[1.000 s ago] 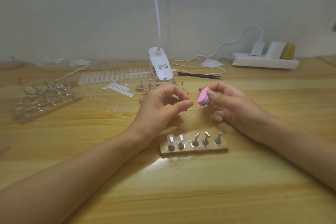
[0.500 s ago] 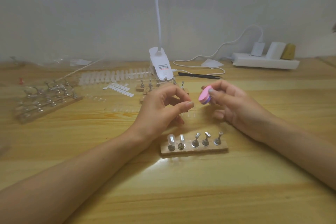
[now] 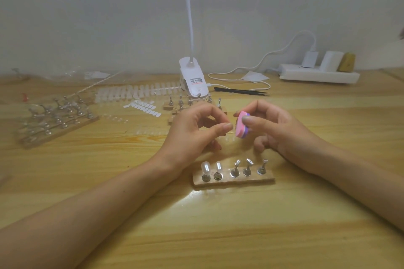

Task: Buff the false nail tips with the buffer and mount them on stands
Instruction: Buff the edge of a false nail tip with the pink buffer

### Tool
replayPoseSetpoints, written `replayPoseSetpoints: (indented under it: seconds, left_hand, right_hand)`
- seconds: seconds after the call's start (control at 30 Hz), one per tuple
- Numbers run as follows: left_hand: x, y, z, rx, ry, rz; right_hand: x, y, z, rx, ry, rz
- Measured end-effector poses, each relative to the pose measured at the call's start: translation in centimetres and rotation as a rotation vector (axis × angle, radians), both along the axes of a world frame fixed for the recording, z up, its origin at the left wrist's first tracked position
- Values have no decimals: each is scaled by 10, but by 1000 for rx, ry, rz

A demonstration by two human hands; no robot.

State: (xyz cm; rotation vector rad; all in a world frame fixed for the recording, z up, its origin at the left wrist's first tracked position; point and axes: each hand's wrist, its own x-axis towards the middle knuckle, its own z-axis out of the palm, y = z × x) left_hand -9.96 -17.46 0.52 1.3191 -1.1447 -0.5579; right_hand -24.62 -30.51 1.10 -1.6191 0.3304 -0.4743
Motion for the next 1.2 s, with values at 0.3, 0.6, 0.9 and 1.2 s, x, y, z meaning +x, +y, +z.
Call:
replayPoseSetpoints:
  seconds: [0.3, 0.6, 0.9, 1.2]
  left_hand:
    - [0, 0, 0, -1, -4, -23]
    - [1, 0, 0, 2, 19, -27]
    - [1, 0, 1, 17, 50, -18]
    - [-1, 2, 2, 3, 62, -23]
  right_hand:
    - [1, 4, 0, -66, 17, -4]
    - [2, 2, 0, -17, 0, -52]
    - [2, 2, 1, -2, -5, -80]
    - [0, 1, 6, 46, 45, 6]
